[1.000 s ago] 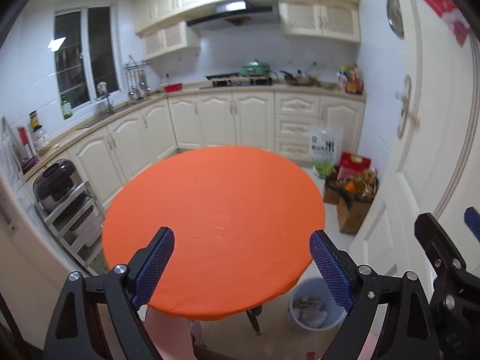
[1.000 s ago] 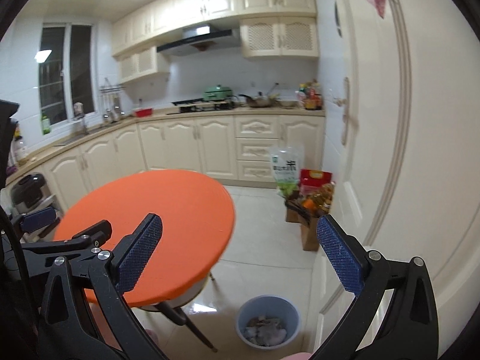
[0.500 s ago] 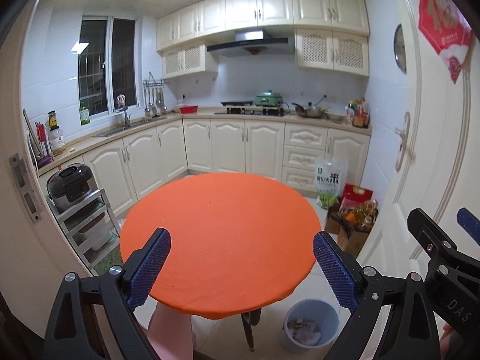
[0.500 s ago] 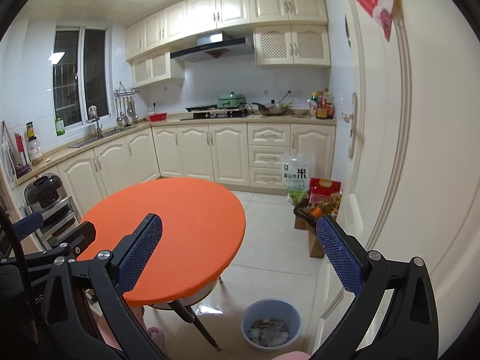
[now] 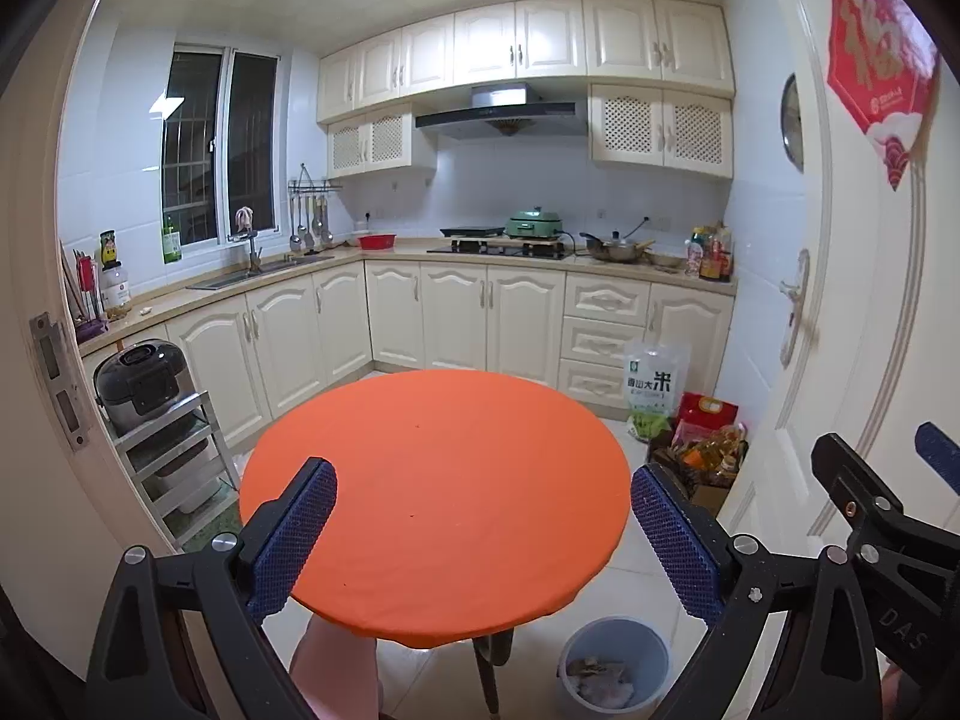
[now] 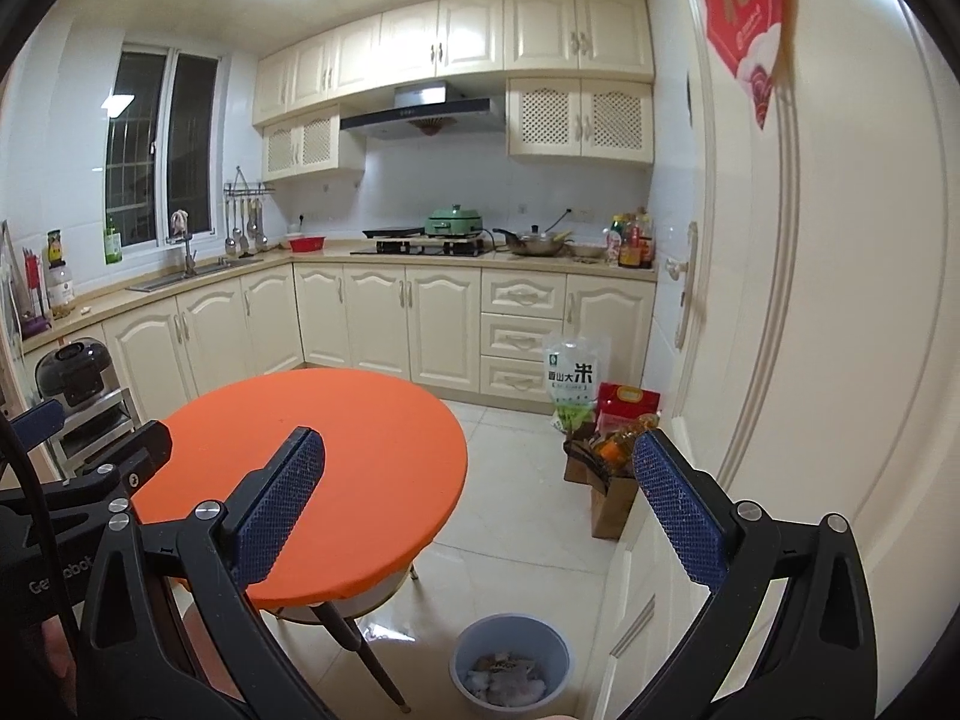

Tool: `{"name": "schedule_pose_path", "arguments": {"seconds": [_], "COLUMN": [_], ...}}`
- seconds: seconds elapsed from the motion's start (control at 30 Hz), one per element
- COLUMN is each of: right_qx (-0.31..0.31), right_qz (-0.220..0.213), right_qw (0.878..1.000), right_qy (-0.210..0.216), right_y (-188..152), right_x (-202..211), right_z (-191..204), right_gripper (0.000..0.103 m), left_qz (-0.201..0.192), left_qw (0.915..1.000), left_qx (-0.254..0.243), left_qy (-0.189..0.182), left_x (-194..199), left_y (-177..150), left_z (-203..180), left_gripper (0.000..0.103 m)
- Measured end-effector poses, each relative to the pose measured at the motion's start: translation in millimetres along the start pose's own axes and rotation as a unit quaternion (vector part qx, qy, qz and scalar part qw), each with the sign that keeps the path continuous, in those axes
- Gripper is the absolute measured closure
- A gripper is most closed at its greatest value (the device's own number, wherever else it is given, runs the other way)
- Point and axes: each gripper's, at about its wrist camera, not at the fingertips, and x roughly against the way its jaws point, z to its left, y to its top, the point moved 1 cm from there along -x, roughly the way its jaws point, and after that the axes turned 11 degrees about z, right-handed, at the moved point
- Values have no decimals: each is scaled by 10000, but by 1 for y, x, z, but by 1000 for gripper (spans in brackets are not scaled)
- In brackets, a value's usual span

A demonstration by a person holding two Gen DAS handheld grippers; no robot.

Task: Collect trash

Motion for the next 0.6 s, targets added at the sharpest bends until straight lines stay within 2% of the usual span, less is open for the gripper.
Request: {"name": "schedule_pose_path", "arguments": {"seconds": [0.27, 0.6], "right_qx": [86, 91], "right_qz": [-42, -90], "right_qw": [9999, 9999], "right_qy": [-53, -87], "right_y": [3, 7], "right_x": [5, 10], "right_z": [4, 9], "right_gripper": [0, 0], "left_qz": [-140, -232], "left_qw": [9997, 9993], "left_qx": [155, 233], "left_qy": [113, 197], "left_x": [2, 0], "left_y": [2, -7], "left_z": [7, -5], "left_gripper": [6, 6]}}
